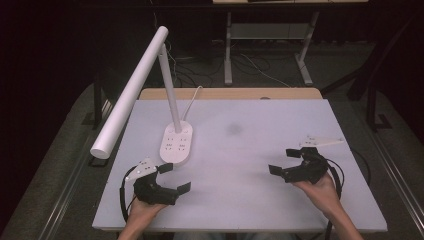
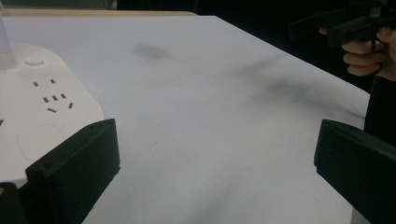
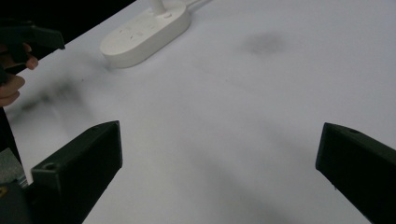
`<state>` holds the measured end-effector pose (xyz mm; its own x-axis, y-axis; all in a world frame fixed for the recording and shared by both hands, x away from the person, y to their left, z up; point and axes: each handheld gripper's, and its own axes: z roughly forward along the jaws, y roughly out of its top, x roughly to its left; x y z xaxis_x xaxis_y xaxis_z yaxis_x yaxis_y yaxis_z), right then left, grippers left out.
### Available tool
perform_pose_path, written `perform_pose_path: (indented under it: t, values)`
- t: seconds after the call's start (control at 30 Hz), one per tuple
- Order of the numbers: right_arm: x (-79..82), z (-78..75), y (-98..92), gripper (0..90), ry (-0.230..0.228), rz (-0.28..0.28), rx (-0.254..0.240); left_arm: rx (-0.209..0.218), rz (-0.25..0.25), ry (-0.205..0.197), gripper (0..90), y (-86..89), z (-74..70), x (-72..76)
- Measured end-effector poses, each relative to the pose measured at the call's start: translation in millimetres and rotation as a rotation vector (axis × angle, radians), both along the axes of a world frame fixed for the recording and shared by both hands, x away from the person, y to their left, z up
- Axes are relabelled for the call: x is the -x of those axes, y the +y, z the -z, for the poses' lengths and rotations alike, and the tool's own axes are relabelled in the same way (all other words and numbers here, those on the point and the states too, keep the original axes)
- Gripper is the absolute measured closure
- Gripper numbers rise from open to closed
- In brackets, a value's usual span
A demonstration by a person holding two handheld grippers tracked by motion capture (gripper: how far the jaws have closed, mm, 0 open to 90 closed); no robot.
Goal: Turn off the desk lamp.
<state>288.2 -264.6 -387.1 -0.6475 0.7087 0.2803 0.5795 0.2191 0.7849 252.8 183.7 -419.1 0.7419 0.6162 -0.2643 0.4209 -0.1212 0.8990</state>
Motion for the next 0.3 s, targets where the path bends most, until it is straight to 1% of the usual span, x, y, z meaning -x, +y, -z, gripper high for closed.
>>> perform_pose_path:
  t: [0.07, 0.13, 0.17, 0.23, 0.3]
  values:
    - [8.5, 4.2, -4.9, 0.5, 0.001, 0.010, 0.000, 0.000, 0.000, 0.000, 0.0, -0.5, 0.0, 0.0]
    - [17.2, 7.8, -10.1, 0.5, 0.003, 0.024, -0.016, 0.000, 0.001, 0.003, 0.0, -1.0, 0.2, -0.1]
    - [21.1, 9.9, -12.4, 0.5, -0.002, 0.026, -0.018, -0.002, 0.004, 0.004, 0.0, -1.1, 0.4, -0.6]
    - [28.9, 13.0, -16.4, 0.5, -0.002, 0.037, -0.013, -0.001, 0.004, 0.005, 0.0, -1.6, 0.6, -1.3]
    - [35.4, 16.4, -21.2, 0.5, 0.002, 0.047, -0.019, -0.001, 0.004, 0.004, 0.0, -2.4, 0.5, -1.7]
